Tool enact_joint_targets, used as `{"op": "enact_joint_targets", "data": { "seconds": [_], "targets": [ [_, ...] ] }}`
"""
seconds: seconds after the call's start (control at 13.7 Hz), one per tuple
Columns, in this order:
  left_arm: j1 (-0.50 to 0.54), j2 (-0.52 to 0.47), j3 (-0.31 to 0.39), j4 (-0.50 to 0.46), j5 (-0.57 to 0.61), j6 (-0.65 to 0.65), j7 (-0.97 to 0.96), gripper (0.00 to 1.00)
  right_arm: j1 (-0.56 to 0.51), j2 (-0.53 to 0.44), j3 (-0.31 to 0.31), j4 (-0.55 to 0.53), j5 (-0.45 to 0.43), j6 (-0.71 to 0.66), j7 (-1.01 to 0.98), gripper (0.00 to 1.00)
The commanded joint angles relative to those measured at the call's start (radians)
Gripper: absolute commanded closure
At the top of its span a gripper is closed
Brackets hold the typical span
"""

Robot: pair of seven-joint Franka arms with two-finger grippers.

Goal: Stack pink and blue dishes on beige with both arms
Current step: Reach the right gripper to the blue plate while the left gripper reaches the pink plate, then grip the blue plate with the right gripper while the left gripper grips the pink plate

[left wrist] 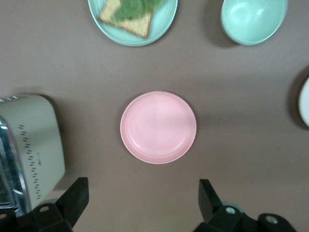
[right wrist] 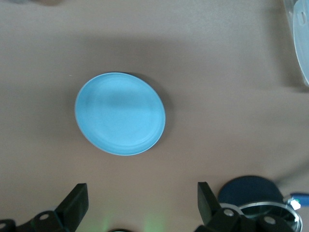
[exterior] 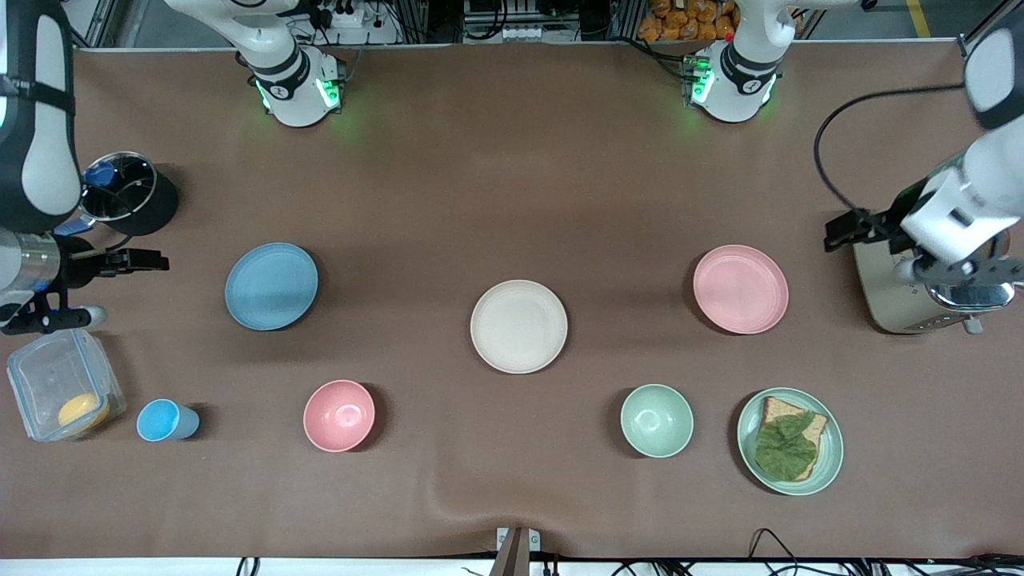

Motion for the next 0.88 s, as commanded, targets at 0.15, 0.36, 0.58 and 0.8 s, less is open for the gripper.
{"op": "enact_joint_targets", "data": {
  "seconds": [0.15,0.36,0.58,0.8],
  "targets": [
    [0.019,0.22,0.002,0.022,0.003,0.055,0.033,0.0,-0.055,0.034,0.009,-0.17,0.089,0.216,-0.144,0.0],
    [0.053,0.335,0.0,0.013,-0.009,0.132,0.122,0.0,-0.063,0.13,0.009,-0.182,0.143,0.299,-0.244,0.0],
    [0.091,0.386,-0.003,-0.023,-0.037,0.169,0.189,0.0,-0.07,0.215,0.01,-0.182,0.184,0.358,-0.339,0.0],
    [0.139,0.418,-0.001,-0.099,-0.123,0.252,0.303,0.0,-0.095,0.276,0.01,-0.182,0.252,0.379,-0.4,0.0]
  ]
}}
